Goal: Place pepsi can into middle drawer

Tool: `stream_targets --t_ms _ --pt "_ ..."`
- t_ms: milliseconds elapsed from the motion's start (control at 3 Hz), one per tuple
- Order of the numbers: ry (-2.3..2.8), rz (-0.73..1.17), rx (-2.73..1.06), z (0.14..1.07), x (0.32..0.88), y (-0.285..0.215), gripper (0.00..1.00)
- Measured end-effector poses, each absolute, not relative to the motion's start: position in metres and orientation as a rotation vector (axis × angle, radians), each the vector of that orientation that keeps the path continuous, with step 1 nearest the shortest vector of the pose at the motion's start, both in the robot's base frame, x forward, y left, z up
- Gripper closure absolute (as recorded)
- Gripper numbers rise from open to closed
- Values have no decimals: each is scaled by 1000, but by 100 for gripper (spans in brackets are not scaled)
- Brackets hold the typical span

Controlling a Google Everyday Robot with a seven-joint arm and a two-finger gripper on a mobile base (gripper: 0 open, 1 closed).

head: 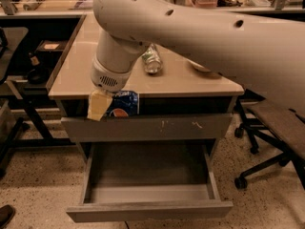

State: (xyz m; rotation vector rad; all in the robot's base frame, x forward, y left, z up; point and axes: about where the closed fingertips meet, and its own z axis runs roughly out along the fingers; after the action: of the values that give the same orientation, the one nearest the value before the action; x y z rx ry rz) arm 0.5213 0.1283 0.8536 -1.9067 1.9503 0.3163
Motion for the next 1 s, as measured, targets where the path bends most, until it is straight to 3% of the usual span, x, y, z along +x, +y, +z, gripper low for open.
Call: stream_targets --t_ms 333,1000 --pt "1948 316 -1905 855 522 129 100" --pt "2070 536 -1792 770 481 125 100"
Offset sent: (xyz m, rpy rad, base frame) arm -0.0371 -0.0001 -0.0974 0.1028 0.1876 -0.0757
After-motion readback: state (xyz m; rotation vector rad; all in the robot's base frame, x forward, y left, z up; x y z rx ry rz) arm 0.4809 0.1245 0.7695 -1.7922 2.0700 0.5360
